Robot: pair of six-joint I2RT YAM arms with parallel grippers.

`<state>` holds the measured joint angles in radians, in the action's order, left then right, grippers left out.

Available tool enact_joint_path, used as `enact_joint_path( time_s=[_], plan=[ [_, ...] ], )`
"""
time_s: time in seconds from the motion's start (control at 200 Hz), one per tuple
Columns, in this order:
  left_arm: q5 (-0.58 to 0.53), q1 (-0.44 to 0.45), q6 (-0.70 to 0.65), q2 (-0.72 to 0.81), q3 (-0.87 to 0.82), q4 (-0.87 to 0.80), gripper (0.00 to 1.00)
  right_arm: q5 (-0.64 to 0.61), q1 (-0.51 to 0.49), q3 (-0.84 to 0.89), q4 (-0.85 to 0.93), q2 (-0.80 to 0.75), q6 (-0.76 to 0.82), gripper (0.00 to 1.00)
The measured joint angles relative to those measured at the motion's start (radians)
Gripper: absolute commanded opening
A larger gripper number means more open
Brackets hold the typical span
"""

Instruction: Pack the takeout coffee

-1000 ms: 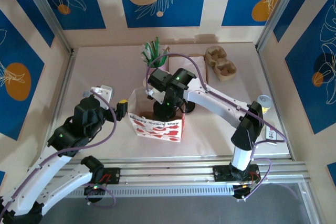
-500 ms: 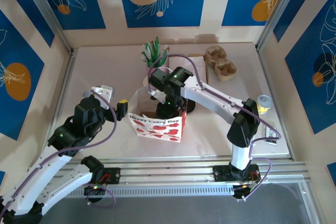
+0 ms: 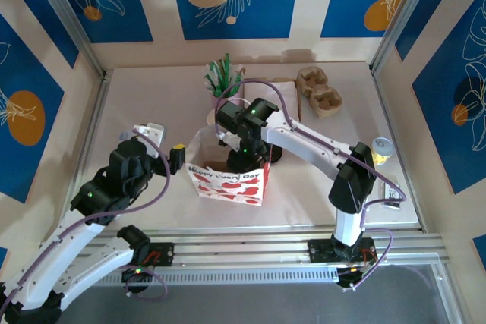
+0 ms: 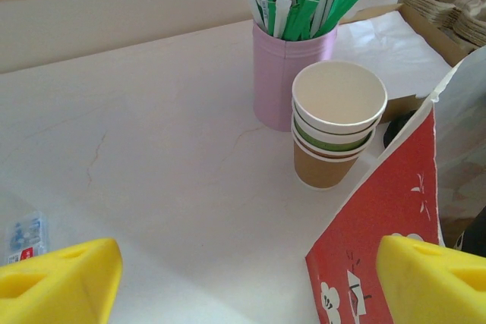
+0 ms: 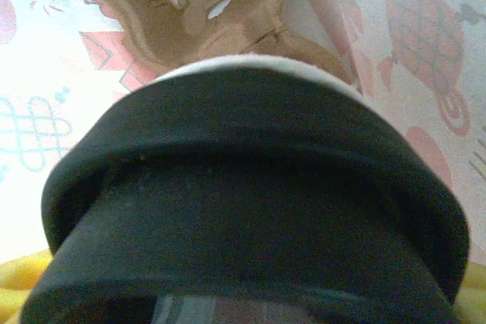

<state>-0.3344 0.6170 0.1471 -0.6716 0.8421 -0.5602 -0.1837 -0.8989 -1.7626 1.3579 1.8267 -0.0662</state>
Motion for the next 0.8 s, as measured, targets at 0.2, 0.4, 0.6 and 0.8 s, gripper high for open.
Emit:
enact_joint_path(
  time_s=[0.2,0.4,0.6,0.8],
  plan=[
    [0.000,0.000,0.000,0.000,0.000,0.000,0.87,-0.004,0.008,0.021,-0.011,-0.023,-0.014,0.73],
    [0.000,0.000,0.000,-0.005,0.000,0.000,0.87,-0.010,0.010,0.026,-0.012,-0.033,-0.018,0.73],
    [-0.001,0.000,0.000,-0.006,0.000,0.000,0.87,-0.010,0.010,0.026,-0.012,-0.034,-0.018,0.73],
    [-0.001,0.000,0.000,-0.006,0.000,0.000,0.87,-0.010,0.010,0.026,-0.012,-0.034,-0.018,0.73]
  ],
)
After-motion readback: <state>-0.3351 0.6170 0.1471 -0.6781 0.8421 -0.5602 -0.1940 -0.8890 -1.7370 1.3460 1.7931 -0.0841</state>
